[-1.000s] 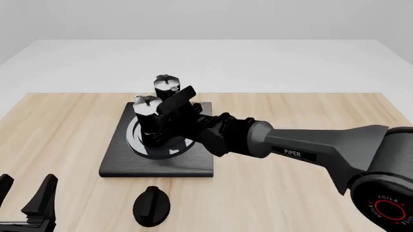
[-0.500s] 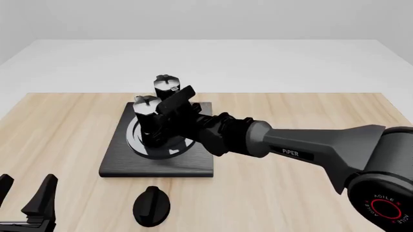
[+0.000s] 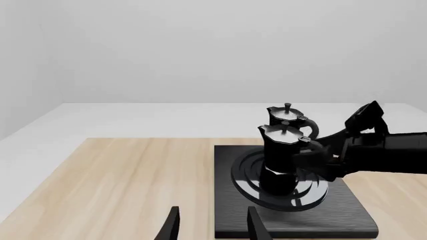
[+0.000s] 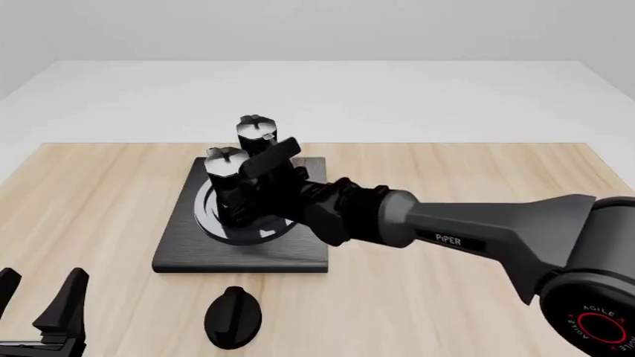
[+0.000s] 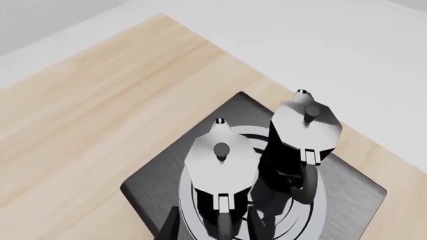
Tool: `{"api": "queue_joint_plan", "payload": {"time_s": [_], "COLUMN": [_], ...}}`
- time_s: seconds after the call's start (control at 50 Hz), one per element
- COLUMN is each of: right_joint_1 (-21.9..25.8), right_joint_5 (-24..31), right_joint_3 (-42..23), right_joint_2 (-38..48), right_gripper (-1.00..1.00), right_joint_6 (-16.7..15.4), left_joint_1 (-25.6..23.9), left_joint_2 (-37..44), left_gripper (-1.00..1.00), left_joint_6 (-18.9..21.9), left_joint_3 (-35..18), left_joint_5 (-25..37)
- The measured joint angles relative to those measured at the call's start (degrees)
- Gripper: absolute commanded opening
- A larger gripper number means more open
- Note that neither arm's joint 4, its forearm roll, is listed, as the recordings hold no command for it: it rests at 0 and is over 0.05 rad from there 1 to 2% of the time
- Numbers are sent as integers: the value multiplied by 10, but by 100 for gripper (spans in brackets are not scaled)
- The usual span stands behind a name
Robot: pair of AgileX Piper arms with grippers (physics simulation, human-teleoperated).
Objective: Put both moka pots on the stove.
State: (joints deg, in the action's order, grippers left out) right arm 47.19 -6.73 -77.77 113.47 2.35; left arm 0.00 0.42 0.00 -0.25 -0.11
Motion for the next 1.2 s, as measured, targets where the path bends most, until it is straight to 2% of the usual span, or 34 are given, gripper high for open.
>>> {"api": "queue_joint_plan", "payload": {"time_s": [0.3, 0.78, 0.98, 1.2], "right_joint_1": [-6, -19, -29, -68], "right_joint_5": [-14, -64, -61, -30], "right_joint_3": [54, 246, 332, 431], "right_joint_2": [-39, -178, -274, -438], "right_gripper": [100, 100, 100, 100], "right_joint_6": [23, 66, 69, 78], "left_joint_1": [0, 0, 0, 0], "left_joint_2": [0, 0, 0, 0], "left_gripper": [100, 100, 100, 100], "left_joint_6": [0, 0, 0, 0], "left_joint_3": [0, 0, 0, 0], "left_joint_5": [0, 0, 0, 0]}}
